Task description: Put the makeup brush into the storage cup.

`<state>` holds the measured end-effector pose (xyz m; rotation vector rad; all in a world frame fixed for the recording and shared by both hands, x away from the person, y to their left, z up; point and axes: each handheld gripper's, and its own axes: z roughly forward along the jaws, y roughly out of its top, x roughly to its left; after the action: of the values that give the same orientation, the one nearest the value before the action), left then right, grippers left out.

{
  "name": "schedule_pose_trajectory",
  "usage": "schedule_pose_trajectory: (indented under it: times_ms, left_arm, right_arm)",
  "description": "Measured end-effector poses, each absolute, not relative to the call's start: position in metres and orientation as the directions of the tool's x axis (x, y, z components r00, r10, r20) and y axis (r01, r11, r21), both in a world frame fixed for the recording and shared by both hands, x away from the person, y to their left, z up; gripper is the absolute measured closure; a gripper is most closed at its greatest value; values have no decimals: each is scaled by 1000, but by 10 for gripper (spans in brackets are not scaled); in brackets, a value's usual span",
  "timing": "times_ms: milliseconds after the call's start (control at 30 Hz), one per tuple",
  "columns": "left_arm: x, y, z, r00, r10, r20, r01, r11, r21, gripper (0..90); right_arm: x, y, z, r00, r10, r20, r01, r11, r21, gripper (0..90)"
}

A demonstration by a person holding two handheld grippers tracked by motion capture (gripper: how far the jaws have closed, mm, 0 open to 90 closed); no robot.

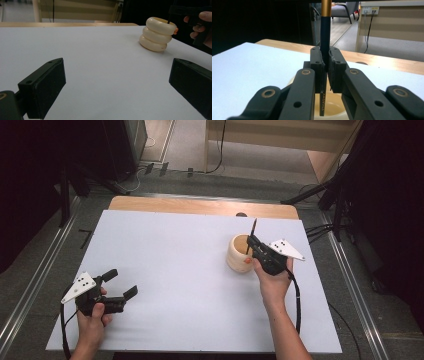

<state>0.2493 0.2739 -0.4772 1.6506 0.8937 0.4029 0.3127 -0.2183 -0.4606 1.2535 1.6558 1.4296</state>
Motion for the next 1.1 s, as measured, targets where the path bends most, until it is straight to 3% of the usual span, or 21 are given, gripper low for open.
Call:
schedule_pose_trajectory:
  times_ms: [1100]
  left_arm:
    - [249, 273, -478, 649, 734, -198, 342, -50, 938, 14]
  right_arm:
    - [318, -216, -476, -350, 926, 144, 345, -16, 939, 833]
